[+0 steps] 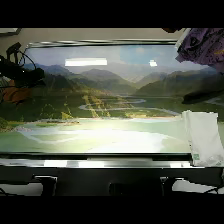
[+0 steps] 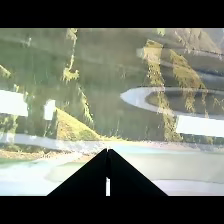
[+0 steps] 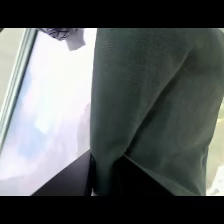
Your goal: Fold the clothes and pants, and hang the long-sleeved shirts on hangers.
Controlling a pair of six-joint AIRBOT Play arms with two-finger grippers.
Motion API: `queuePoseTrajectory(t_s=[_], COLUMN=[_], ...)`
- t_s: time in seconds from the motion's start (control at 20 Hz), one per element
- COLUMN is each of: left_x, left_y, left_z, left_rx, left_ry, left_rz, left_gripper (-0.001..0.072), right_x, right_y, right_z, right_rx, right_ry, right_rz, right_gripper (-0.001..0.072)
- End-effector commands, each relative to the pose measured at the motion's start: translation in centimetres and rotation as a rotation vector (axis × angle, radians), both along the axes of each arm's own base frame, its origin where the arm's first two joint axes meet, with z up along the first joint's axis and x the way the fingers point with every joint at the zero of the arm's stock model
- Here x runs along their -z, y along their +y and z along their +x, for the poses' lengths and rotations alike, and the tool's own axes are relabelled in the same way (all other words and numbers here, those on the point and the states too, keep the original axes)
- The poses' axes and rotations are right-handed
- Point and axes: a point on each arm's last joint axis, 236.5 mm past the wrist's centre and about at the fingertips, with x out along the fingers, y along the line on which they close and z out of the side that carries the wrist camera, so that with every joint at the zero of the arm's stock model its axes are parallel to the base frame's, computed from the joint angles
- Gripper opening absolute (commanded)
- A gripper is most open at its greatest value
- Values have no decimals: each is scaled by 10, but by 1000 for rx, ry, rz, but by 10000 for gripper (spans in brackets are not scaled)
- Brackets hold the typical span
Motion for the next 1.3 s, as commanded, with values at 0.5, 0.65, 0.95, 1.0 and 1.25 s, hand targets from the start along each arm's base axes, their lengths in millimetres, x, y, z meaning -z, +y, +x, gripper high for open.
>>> queuePoseTrajectory(t_s=[0.5,0.65,0.95,1.0,1.25], left_x=[1,1,3,3,3], left_y=[0,0,-1,-1,-1], left_z=[-5,-6,-10,-10,-10], left_rx=[5,7,14,14,14], left_ry=[19,24,42,42,42], left_rz=[-1,-1,0,0,0], left_gripper=[21,21,20,20,20], right_x=[49,56,102,108,144], right_y=[10,8,15,15,24], right_z=[-116,-143,-202,-211,-256], right_rx=[81,79,125,136,172], right_ry=[509,604,769,787,914], right_rz=[44,6,-17,-25,-31], right_gripper=[39,39,39,40,40])
